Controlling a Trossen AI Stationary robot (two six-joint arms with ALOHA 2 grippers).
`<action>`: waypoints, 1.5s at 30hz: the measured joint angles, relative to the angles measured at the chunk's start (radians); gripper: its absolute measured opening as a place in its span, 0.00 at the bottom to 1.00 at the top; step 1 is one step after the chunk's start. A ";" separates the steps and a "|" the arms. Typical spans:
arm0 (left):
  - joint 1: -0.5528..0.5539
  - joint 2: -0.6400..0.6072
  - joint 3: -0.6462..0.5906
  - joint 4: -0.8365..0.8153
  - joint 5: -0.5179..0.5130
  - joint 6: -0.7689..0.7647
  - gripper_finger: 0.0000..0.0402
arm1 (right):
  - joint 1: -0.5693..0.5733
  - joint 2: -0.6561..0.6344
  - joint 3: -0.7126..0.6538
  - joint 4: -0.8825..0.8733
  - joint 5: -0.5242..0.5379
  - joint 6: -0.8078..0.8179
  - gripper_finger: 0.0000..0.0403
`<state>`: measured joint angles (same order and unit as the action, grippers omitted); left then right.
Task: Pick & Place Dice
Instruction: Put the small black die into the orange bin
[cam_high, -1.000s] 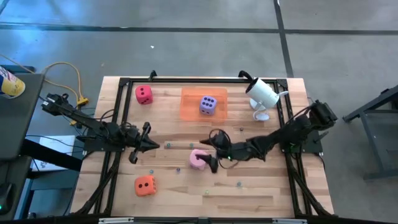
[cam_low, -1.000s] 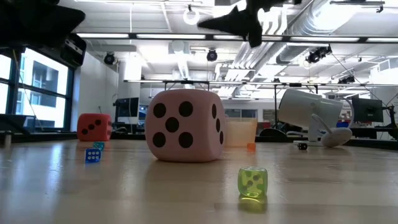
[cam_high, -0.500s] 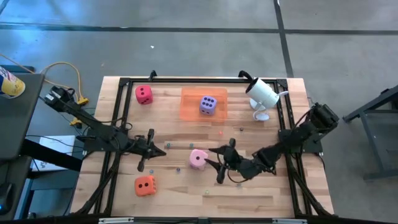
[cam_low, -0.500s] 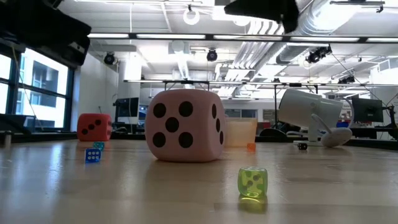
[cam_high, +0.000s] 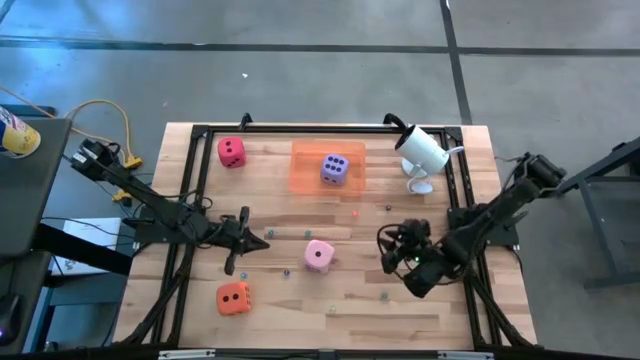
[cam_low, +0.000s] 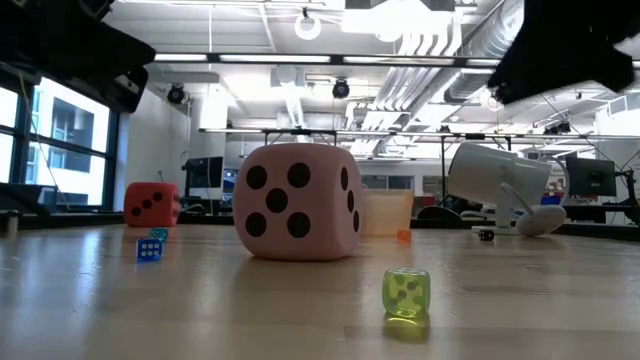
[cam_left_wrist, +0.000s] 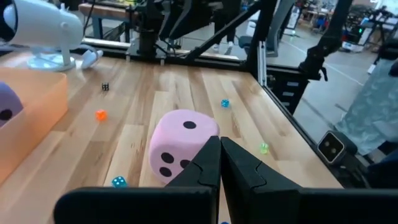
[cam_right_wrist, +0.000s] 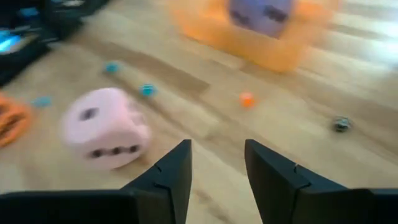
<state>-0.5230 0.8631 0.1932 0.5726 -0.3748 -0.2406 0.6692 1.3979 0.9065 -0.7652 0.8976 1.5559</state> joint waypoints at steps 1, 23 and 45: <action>0.003 0.000 0.000 0.000 0.000 -0.009 0.00 | -0.013 0.009 0.000 -0.026 0.000 0.022 0.34; 0.002 0.000 0.001 -0.005 0.002 -0.053 0.00 | -0.371 0.212 0.000 -0.120 -0.277 0.086 0.56; 0.001 0.000 0.003 -0.019 0.010 -0.075 0.00 | -0.490 0.212 -0.194 0.162 -0.289 0.037 0.56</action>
<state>-0.5224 0.8631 0.1957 0.5533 -0.3651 -0.3153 0.1792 1.6100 0.7123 -0.6028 0.6087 1.5932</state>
